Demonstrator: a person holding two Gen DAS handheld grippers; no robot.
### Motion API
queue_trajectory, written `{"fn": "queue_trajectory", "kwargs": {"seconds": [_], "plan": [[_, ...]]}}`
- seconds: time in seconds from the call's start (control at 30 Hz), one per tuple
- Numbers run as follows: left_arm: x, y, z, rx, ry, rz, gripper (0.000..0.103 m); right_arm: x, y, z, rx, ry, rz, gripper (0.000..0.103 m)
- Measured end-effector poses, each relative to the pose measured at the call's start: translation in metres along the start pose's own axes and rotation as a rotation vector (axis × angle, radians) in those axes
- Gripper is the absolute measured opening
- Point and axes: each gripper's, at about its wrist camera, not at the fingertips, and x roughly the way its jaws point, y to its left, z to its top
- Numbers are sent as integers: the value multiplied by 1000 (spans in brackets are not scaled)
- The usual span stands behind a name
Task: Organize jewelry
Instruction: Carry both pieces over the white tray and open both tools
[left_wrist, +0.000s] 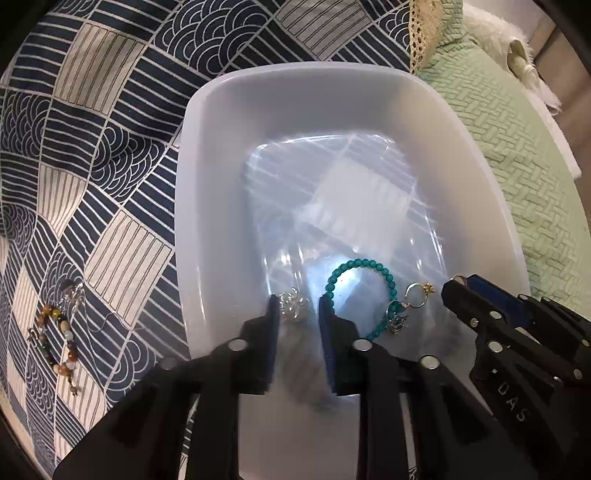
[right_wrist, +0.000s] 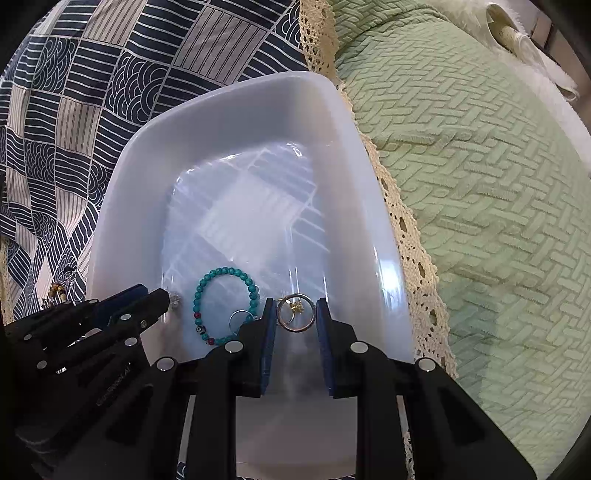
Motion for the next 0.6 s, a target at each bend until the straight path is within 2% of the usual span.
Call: {"fn": "queue_trajectory", "kwargs": {"seconds": [0.13, 0.43, 0.5, 0.6], "plan": [[-7, 5, 0, -11, -17, -9, 33, 0, -2, 0, 6, 5, 8, 22], [-32, 21, 0, -28, -53, -53, 37, 3, 2, 0, 9, 21, 4, 24], [-40, 22, 3, -35, -64, -63, 37, 2, 4, 0, 5, 16, -7, 32], [-55, 29, 3, -34, -85, -67, 37, -4, 5, 2, 14, -2, 15, 35]]}}
